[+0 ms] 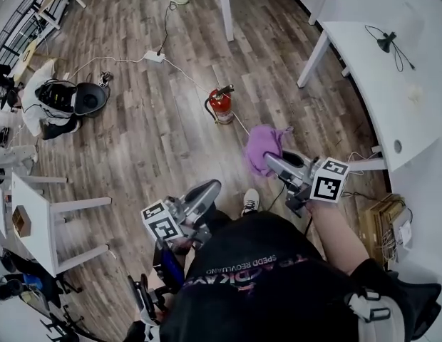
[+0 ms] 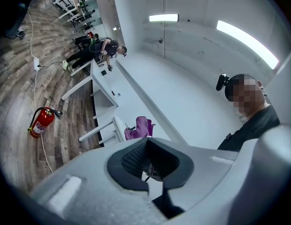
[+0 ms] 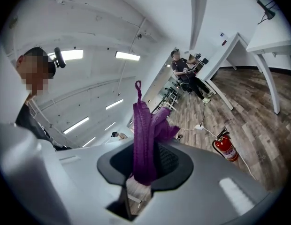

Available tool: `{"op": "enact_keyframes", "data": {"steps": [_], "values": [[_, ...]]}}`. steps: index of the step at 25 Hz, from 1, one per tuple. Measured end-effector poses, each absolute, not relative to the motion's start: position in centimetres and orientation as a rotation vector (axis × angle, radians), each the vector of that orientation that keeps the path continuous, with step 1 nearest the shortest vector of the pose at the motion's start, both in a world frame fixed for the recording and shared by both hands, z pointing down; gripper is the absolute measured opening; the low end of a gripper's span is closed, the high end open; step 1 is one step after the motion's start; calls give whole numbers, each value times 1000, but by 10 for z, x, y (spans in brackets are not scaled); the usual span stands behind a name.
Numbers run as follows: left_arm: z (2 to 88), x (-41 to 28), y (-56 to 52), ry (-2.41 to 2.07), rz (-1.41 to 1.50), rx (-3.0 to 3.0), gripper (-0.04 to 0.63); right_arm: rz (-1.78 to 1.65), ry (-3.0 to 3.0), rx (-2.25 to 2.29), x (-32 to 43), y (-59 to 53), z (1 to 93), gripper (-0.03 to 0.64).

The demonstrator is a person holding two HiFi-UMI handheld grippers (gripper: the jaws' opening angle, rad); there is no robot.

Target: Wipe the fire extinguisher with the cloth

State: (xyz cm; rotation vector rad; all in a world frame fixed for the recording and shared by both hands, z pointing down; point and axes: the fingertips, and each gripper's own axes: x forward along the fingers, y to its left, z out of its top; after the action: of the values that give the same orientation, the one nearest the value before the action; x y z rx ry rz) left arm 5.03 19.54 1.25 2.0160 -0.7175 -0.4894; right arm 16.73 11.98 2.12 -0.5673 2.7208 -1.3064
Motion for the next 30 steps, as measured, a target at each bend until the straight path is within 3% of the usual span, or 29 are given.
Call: {"op": "enact_keyframes", "data": {"steps": [19, 30], "values": [[32, -83, 109, -637, -455, 1968, -3, -1344, 2672, -995, 83, 9, 62, 77], [94, -176, 75, -611, -316, 1964, -3, -1264, 2726, -1285, 25, -80, 110, 77]]}}
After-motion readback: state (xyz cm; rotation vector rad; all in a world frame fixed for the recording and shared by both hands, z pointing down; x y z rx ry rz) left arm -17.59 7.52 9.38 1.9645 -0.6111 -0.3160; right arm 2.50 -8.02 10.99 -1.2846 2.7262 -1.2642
